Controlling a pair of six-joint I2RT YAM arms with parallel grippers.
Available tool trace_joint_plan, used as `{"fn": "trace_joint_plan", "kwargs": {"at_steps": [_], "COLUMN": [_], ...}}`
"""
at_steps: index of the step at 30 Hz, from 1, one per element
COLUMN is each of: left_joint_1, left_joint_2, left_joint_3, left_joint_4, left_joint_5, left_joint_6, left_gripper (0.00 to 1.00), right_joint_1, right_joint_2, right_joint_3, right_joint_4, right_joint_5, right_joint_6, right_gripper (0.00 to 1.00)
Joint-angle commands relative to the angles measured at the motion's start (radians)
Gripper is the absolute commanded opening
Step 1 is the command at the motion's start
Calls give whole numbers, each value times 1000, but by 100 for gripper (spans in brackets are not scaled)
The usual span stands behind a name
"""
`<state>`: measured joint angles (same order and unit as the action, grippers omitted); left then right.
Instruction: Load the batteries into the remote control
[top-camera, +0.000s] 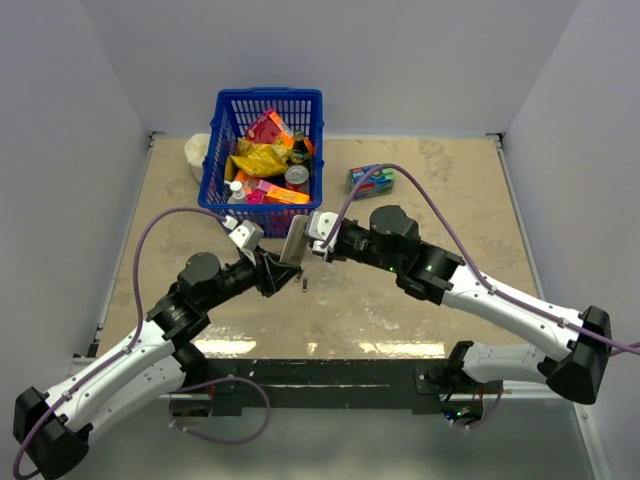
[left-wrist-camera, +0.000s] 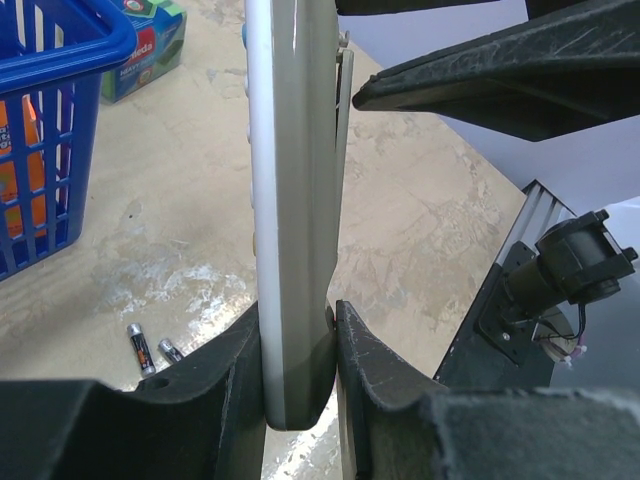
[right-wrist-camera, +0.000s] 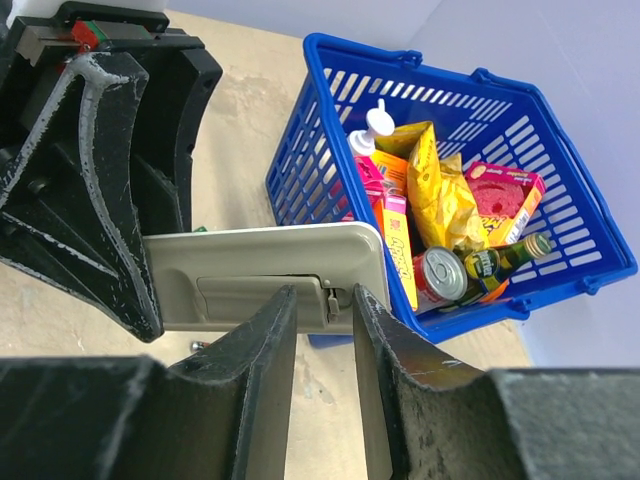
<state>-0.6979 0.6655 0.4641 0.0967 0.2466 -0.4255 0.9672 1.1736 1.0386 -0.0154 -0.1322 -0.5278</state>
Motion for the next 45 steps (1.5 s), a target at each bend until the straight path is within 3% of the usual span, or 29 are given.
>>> {"fn": "trace_joint_plan", "kwargs": {"at_steps": [1,9,20,34,45], "left_joint_1": [-2,0,0,0,0], "left_joint_2": [-17,-7,-6,11,78], "left_joint_3": [42,47,36,31,13], "left_joint_4": [84,92,80,8,21], "left_joint_5": [28,42,17,-101,42], "left_joint_6": [24,25,18,-42,-1], "left_gripper": [0,0,0,0,0], "right_joint_1": [-7,-5,-7,-10,-54], "right_joint_2": [20,29,23,8,11], "right_joint_3": [37,51,52,31,-32], "right_joint_4": [-17,-40,-72,-80,-26], "right_joint_5": [-46,-79,-58,-70,-32], "right_joint_6": [-14,-14,-20,17,155], "right_gripper": [31,26,0,0,0]}}
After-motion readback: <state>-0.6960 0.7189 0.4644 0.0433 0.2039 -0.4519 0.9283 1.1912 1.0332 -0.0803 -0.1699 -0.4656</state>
